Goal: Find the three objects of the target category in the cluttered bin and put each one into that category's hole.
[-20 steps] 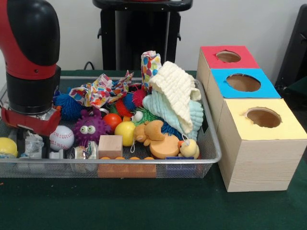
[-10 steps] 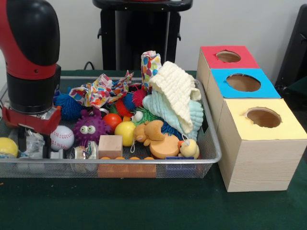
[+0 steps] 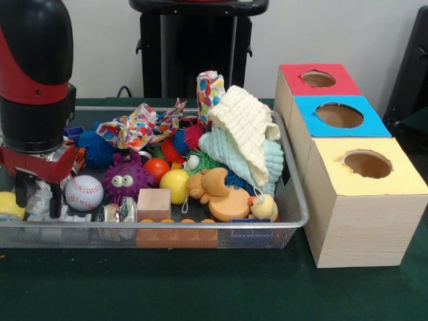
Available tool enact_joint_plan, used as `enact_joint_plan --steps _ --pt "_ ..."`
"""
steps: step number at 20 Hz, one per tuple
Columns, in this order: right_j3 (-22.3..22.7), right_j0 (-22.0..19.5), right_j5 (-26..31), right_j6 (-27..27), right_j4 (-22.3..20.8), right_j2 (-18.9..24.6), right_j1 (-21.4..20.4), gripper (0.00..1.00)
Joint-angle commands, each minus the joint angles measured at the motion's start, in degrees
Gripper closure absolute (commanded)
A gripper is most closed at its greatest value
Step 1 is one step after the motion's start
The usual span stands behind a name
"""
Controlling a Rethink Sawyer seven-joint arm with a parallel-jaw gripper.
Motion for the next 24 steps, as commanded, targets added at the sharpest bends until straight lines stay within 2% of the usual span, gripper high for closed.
enact_joint_plan --steps 1,4,9,14,18,24 --pt "3.1 -1.0 7.8 -13.8 -3.9 6.1 -0.1 0.00" --pt "4.1 -1.0 8.0 -13.4 -3.9 5.8 -1.4 0.00" --pt "4.9 -3.0 5.0 -12.9 -4.0 7.3 1.7 0.00" --pt "7.1 -3.7 4.9 -11.3 -4.0 7.3 2.0 0.00" --pt "8.2 -3.9 6.0 -10.6 -4.2 6.8 1.2 0.00" --pt "10.5 -3.8 8.4 -10.7 -4.3 5.3 -2.5 0.00"
